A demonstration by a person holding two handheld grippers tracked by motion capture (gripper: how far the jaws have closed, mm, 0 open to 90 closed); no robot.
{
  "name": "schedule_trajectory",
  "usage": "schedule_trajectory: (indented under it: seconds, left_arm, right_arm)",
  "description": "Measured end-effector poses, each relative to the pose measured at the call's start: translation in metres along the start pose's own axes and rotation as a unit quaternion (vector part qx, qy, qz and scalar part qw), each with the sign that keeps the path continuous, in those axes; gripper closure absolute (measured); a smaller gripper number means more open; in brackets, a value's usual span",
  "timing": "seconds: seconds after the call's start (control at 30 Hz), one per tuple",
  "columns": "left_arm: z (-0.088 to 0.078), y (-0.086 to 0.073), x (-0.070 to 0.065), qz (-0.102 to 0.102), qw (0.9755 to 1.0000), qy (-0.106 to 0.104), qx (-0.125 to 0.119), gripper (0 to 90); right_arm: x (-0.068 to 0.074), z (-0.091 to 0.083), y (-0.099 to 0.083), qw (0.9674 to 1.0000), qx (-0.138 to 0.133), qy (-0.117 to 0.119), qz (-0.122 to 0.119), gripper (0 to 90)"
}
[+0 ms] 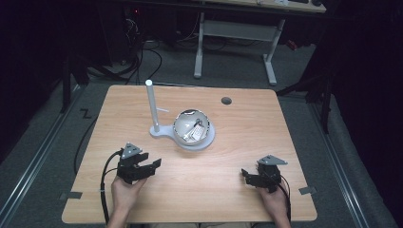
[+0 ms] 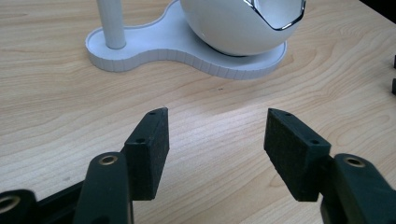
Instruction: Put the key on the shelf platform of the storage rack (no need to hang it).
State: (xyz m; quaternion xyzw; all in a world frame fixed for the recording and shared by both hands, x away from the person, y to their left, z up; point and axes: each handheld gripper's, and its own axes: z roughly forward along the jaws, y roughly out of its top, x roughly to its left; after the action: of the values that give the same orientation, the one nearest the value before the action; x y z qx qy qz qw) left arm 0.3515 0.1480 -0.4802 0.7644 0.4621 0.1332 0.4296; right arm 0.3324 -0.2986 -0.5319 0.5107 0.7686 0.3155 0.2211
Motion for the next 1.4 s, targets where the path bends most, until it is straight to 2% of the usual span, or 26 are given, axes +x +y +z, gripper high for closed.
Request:
schedule_trajectory:
  seconds: [0.37, 0.67, 0.97, 1.23, 1.4]
  left_arm:
    - [0.009, -0.008, -0.004, 0.002, 0.9999, 0.000, 0.012, 40.5]
    - [0.019, -0.020, -0.005, 0.000, 0.9997, 0.002, 0.026, 40.2]
    - [0.028, -0.025, -0.006, -0.008, 0.9997, -0.003, 0.023, 40.2]
    - [0.038, -0.032, -0.009, 0.000, 0.9994, 0.010, 0.033, 40.2]
    - [0.044, -0.035, -0.015, 0.015, 0.9990, 0.019, 0.037, 40.0]
  right_arm:
    - [0.000, 0.000, 0.000, 1.0000, 0.000, 0.000, 0.000, 21.7]
    - [0.000, 0.000, 0.000, 1.0000, 0.000, 0.000, 0.000, 21.7]
    - [0.000, 0.000, 0.000, 1.0000, 0.000, 0.000, 0.000, 21.8]
    - [0.000, 0.000, 0.000, 1.0000, 0.000, 0.000, 0.000, 21.7]
    - [0.000, 0.000, 0.000, 1.0000, 0.000, 0.000, 0.000, 21.7]
